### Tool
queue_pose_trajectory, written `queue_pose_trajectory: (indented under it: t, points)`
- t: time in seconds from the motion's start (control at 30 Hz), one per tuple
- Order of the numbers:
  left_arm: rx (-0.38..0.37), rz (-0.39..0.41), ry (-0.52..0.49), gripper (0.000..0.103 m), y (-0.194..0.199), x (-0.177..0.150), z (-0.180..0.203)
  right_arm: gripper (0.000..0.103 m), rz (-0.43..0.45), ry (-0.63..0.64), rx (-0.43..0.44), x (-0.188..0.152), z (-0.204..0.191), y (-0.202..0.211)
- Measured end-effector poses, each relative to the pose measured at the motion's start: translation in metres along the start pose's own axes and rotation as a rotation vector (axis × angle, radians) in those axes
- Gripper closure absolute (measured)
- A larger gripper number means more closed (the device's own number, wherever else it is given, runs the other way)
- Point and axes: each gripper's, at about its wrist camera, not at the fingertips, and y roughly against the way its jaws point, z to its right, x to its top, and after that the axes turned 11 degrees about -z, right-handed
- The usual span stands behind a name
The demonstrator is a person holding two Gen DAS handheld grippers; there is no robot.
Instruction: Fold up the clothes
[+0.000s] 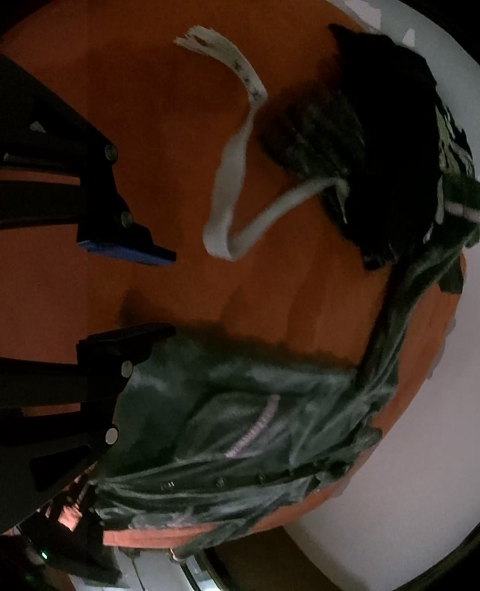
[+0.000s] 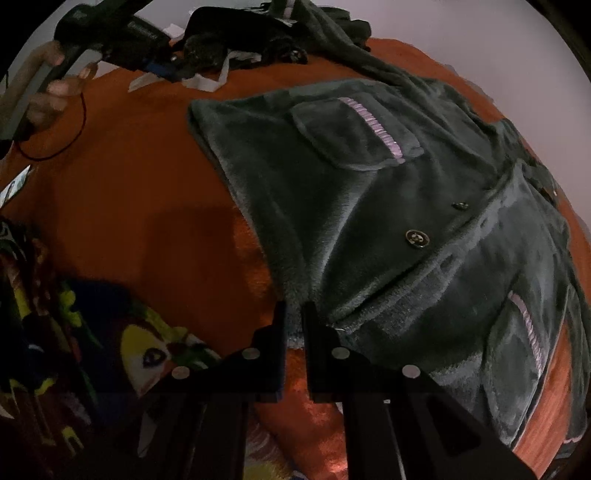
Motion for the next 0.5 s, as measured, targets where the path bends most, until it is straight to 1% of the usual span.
queue_pose_trajectory:
  t: [0.13,0.23,0.27,0.3,0.33,0.37,0.4,0.47,0.5]
  points:
    - [0.023,-0.079,-0.039,0.061,-0.027,0.010,0.020,0.096,0.012,0.014,-0.040,-0.011,-0.008,0.013]
    - [0.037,-0.147,-0.058,0.061,-0.055,0.010,0.030,0.096,-0.007,-0.014,-0.026,-0.017,-0.008,0.011]
    - [0.044,-0.163,-0.060,0.061,-0.063,0.009,0.031,0.099,-0.017,-0.013,-0.023,-0.019,-0.009,0.007]
    - [0.061,-0.164,-0.056,0.066,-0.068,0.007,0.032,0.100,-0.028,-0.013,-0.020,-0.021,-0.010,0.004]
    - [0.080,-0.152,-0.047,0.078,-0.070,0.006,0.031,0.100,-0.038,-0.012,-0.017,-0.023,-0.010,0.001]
    - [0.077,-0.138,-0.031,0.084,-0.069,0.004,0.029,0.100,-0.049,-0.012,-0.014,-0.024,-0.011,-0.003]
    - [0.059,-0.128,-0.011,0.090,-0.066,0.003,0.027,0.100,-0.055,-0.014,-0.009,-0.026,-0.012,-0.005]
    - [0.035,-0.103,0.033,0.091,-0.057,-0.001,0.020,0.100,-0.051,-0.026,0.006,-0.028,-0.011,-0.004]
    - [0.030,-0.099,0.039,0.091,-0.054,-0.003,0.017,0.100,-0.044,-0.034,0.016,-0.029,-0.010,-0.002]
